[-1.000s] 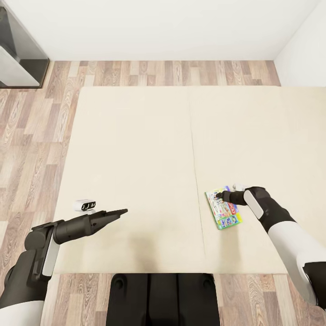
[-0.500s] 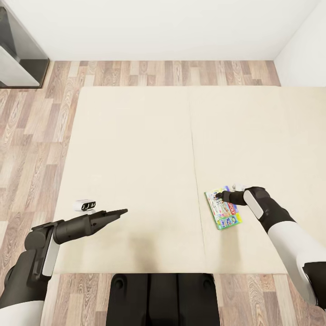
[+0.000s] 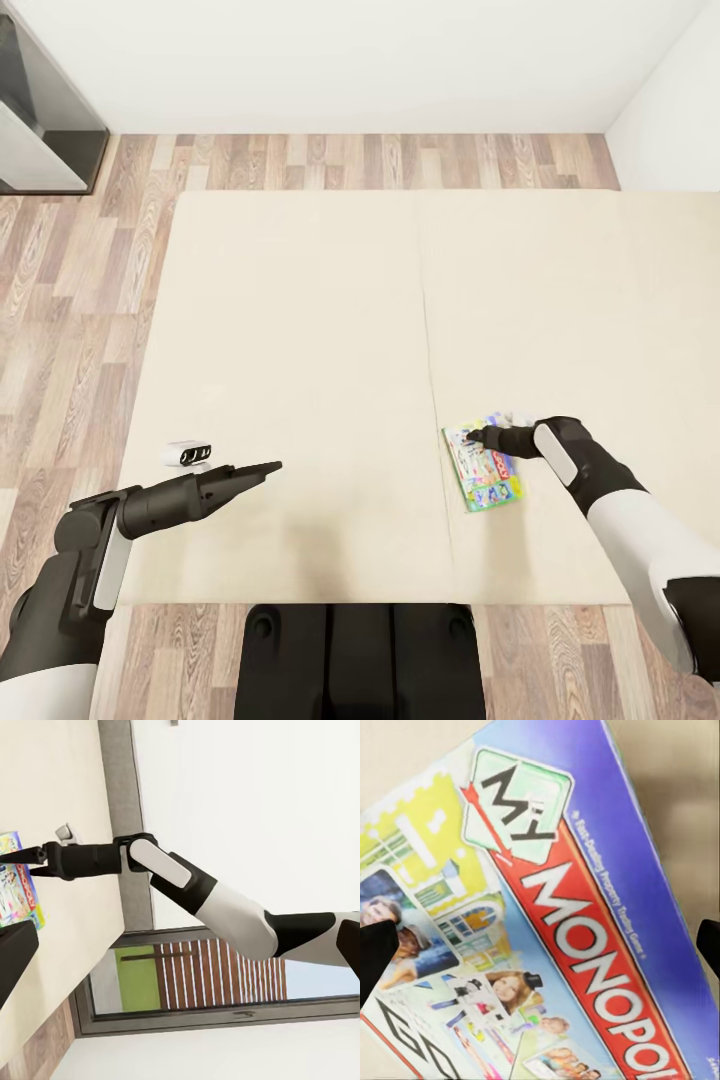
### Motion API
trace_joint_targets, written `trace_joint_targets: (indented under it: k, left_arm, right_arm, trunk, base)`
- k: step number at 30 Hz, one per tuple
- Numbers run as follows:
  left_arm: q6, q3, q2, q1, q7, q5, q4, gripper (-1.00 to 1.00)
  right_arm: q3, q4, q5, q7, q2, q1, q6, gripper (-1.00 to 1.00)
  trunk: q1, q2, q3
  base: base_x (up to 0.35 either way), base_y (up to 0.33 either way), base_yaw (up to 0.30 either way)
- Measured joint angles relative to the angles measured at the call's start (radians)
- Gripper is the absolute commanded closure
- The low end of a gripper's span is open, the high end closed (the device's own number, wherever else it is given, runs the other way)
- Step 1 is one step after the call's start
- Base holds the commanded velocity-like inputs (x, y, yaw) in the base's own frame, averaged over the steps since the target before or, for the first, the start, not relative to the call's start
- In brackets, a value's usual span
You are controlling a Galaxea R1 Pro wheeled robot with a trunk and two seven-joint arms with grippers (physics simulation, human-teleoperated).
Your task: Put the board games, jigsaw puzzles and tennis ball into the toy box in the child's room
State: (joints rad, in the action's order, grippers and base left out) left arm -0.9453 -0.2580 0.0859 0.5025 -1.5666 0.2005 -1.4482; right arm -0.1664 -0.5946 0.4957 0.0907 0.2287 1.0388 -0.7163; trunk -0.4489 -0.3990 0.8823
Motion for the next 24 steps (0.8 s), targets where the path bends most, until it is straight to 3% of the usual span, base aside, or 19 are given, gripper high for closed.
trace_joint_targets:
  k: [5,24]
  left_arm:
    - [0.000,0.000,0.000,0.000,0.000,0.000,0.000,-1.00]
    - [0.000,0.002,-0.001,0.000,0.000,0.000,0.000,-1.00]
  right_arm:
    - [0.002,0.002,-0.003,0.039,-0.001,-0.001,0.001,-1.00]
    - [-0.002,0.006,-0.001,0.044,0.000,-0.001,-0.020,-1.00]
  trunk:
    - [-0.001,0.001,0.000]
    - [-0.001,0.001,0.000]
  base:
    - [0.000,0.000,0.000]
    - [0.000,0.000,0.000]
